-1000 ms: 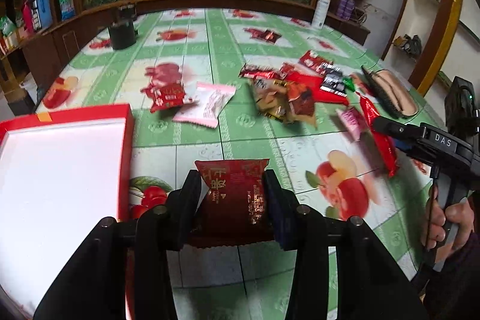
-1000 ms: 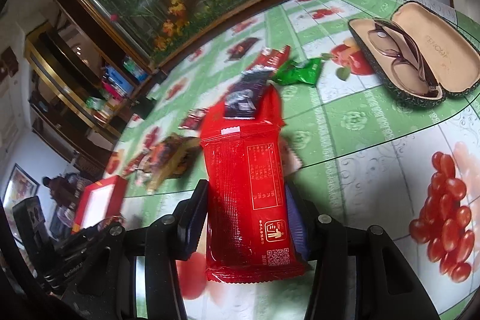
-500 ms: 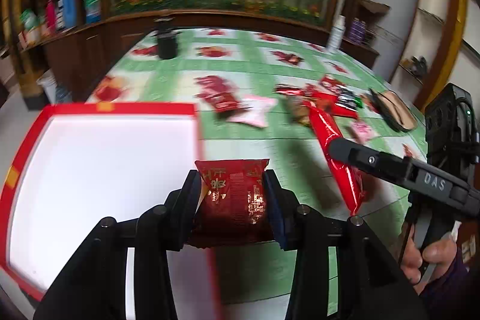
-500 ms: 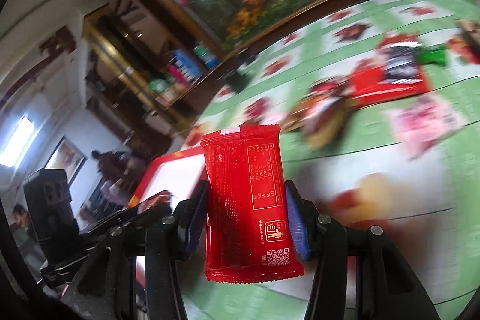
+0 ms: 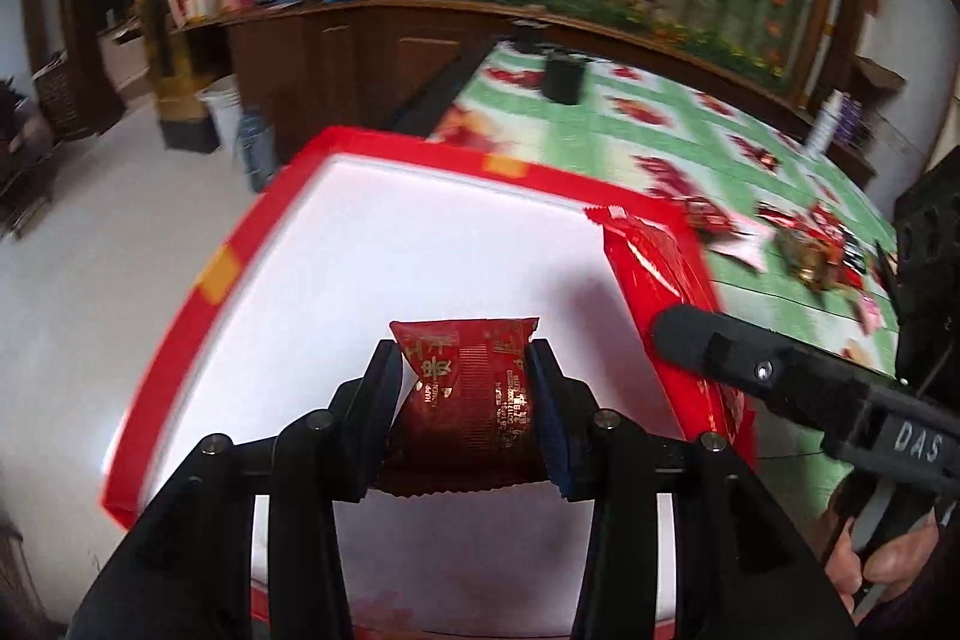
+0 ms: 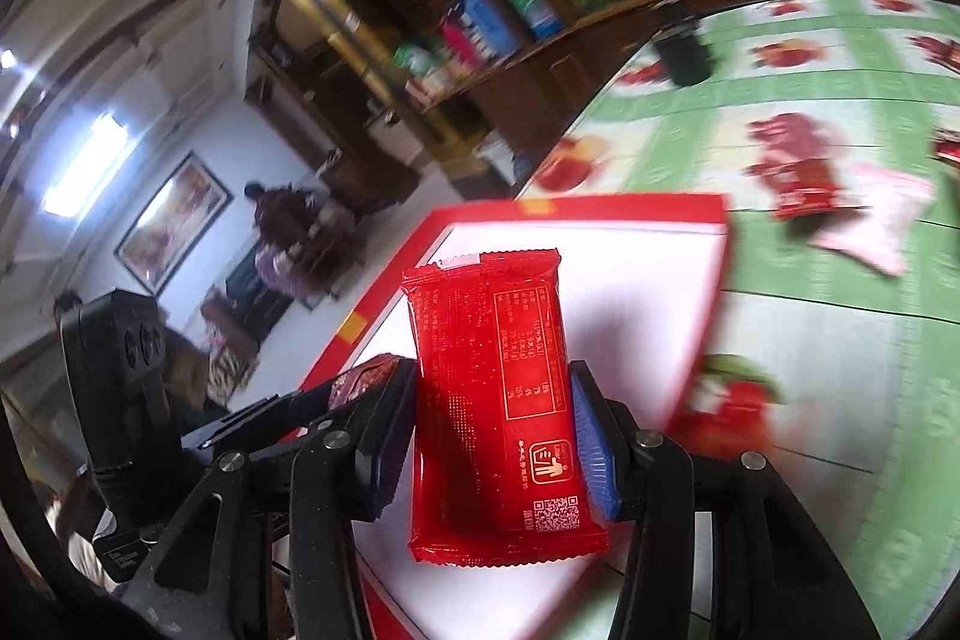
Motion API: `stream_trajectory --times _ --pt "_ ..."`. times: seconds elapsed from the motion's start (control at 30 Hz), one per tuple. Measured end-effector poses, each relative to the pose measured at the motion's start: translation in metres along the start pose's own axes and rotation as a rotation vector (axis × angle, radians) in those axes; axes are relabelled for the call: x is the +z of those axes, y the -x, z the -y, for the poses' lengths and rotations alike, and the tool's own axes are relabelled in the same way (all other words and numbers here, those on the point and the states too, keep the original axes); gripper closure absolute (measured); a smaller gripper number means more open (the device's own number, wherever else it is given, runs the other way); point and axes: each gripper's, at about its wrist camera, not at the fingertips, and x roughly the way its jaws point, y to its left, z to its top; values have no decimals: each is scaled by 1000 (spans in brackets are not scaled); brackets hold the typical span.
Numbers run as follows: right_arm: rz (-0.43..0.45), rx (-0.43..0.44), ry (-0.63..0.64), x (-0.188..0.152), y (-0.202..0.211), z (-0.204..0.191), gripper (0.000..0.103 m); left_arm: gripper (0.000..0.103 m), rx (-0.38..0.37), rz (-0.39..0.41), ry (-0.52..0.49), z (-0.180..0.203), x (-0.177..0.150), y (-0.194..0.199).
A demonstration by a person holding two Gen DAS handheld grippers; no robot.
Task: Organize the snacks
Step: 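Carry both packets over the red-bordered white tray and open both tools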
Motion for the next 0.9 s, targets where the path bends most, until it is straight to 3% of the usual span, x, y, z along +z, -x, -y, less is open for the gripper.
stream_trajectory --times 0.23,0.5,0.53,0.6,0.77,0.9 --pt "-116 -4 104 -12 -36 -26 53 62 54 -37 32 -21 -4 -17" --pt "-150 -9 121 -13 -45 -25 51 59 80 -44 40 -31 -8 -19" --pt "-144 -15 126 -13 -44 -25 51 57 82 -46 43 -32 -8 -18" --pt "-123 -27 135 -12 -37 -26 51 40 99 -43 58 -34 -8 -17" --pt "25 -46 106 -4 -4 -14 45 37 143 12 79 -34 -2 -2" --pt "85 -65 21 4 17 14 42 28 139 46 49 -22 3 7"
